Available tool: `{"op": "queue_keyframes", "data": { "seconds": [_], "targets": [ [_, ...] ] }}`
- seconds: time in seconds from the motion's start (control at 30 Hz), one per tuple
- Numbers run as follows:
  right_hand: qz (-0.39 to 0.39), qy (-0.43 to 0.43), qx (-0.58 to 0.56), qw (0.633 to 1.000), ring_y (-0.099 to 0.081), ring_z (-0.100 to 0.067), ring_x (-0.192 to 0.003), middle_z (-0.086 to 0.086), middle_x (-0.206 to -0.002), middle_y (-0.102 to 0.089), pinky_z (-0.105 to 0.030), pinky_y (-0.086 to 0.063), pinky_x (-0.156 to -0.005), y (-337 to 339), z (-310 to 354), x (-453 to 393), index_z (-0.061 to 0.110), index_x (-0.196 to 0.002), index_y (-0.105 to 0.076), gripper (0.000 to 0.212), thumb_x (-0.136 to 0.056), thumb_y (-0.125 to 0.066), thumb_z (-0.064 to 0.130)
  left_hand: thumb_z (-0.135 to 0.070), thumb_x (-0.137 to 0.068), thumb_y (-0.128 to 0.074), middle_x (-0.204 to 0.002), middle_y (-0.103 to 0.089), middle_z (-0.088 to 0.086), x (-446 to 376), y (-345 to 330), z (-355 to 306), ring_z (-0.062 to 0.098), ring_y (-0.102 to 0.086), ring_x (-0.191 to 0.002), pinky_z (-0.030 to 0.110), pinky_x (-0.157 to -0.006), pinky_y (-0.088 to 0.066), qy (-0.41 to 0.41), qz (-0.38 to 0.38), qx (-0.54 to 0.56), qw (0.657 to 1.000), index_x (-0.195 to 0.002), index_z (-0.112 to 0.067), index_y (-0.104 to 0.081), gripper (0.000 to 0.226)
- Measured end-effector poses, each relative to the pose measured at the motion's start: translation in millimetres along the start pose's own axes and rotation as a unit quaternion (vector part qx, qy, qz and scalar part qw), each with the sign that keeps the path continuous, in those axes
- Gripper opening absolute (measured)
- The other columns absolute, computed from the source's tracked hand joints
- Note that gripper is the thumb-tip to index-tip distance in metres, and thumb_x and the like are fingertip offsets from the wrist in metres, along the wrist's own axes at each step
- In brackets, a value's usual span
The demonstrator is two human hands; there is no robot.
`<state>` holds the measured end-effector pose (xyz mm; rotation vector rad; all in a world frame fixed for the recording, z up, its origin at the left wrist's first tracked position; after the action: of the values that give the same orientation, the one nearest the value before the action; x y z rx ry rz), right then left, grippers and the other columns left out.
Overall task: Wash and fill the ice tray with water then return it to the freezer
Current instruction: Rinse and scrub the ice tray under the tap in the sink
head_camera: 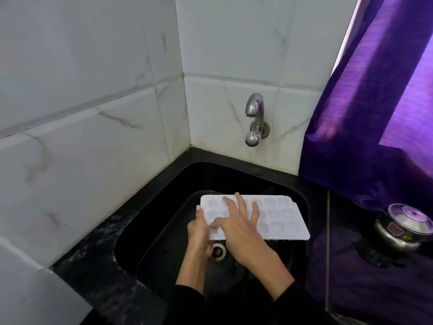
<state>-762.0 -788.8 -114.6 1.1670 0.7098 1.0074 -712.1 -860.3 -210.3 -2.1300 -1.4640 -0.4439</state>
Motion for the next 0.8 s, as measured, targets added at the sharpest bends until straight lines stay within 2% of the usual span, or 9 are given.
{"op": "queue_keyframes", "data": {
  "seconds": [0.13, 0.23, 0.4, 0.53, 0.63, 0.7, 0.8],
  "targets": [
    [0.007, 0.006, 0.017, 1.000, 0.021, -0.032, -0.146, -0.007, -0.161, -0.001, -0.056, 0.017, -0.112, -11.9, 4.8, -2.7, 0.027, -0.123, -0.061, 0.032, -0.095, -0.054, 0.012, -0.043, -0.100, -0.036, -0.084, -0.067, 0.011, -0.8, 0.2, 1.6, 0.026, -0.066, -0.079, 0.041, -0.076, -0.055, 0.001, -0.002, -0.010, 1.000, -0.084, -0.015, -0.054, 0.037],
    [0.001, 0.005, 0.031, 1.000, 0.019, -0.032, -0.146, -0.008, -0.160, -0.006, -0.056, 0.016, -0.112, -12.4, 2.6, -4.1, 0.026, -0.121, -0.062, 0.031, -0.094, -0.056, 0.012, -0.043, -0.100, -0.035, -0.084, -0.068, 0.012, -1.7, -2.2, 2.7, 0.027, -0.067, -0.079, 0.039, -0.074, -0.055, 0.001, 0.011, -0.006, 1.000, -0.083, -0.015, -0.055, 0.038],
    [-0.007, 0.002, 0.043, 0.999, 0.019, -0.032, -0.146, -0.007, -0.160, -0.005, -0.057, 0.016, -0.112, -14.8, 0.9, -7.8, 0.025, -0.121, -0.062, 0.029, -0.093, -0.058, 0.015, -0.042, -0.100, -0.036, -0.084, -0.068, 0.011, -2.0, -3.7, 1.1, 0.027, -0.067, -0.079, 0.040, -0.075, -0.055, -0.005, 0.010, -0.007, 1.000, -0.082, -0.015, -0.056, 0.039],
    [-0.004, -0.005, 0.032, 0.999, 0.016, -0.031, -0.147, -0.005, -0.160, -0.008, -0.056, 0.016, -0.112, -23.1, -0.1, -8.0, 0.029, -0.121, -0.062, 0.029, -0.094, -0.057, 0.018, -0.042, -0.101, -0.035, -0.087, -0.068, 0.013, -1.8, -1.8, 4.2, 0.028, -0.067, -0.080, 0.038, -0.070, -0.056, 0.000, 0.007, -0.005, 1.000, -0.088, -0.012, -0.057, 0.039],
    [-0.008, -0.007, -0.012, 1.000, 0.015, -0.027, -0.147, -0.002, -0.160, -0.007, -0.054, 0.015, -0.113, -22.7, -8.2, -6.3, 0.035, -0.123, -0.060, 0.040, -0.092, -0.058, 0.009, -0.042, -0.100, -0.037, -0.085, -0.067, 0.015, -2.2, -1.4, 5.4, 0.032, -0.067, -0.081, 0.044, -0.077, -0.056, 0.012, 0.007, 0.003, 1.000, -0.084, -0.012, -0.054, 0.038],
    [-0.037, -0.023, -0.078, 0.996, 0.010, -0.021, -0.147, 0.002, -0.158, -0.010, -0.050, 0.012, -0.116, -9.3, -24.2, -3.7, 0.038, -0.123, -0.057, 0.057, -0.085, -0.057, -0.003, -0.043, -0.100, -0.038, -0.084, -0.068, 0.015, -4.5, -0.3, 4.4, 0.032, -0.067, -0.078, 0.043, -0.070, -0.057, 0.016, 0.005, 0.002, 1.000, -0.086, -0.010, -0.056, 0.040],
    [-0.159, -0.101, -0.138, 0.972, -0.009, -0.015, -0.146, 0.003, -0.155, -0.021, -0.044, 0.000, -0.117, 27.2, -74.5, 2.1, 0.034, -0.130, -0.051, 0.064, -0.082, -0.050, -0.007, -0.042, -0.100, -0.038, -0.085, -0.068, 0.013, -7.9, 1.6, 3.4, 0.029, -0.066, -0.076, 0.038, -0.060, -0.054, 0.013, 0.010, 0.011, 1.000, -0.088, -0.010, -0.057, 0.040]
  ]
}}
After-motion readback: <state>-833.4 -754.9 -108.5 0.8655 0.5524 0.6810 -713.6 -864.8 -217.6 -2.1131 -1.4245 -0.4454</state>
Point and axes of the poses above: each hand's wrist, its own x-axis away from the middle knuckle, its own y-axis out of the back of the hand, z = x × y, the point moved 10 cm from there along -x, towards the middle knuckle
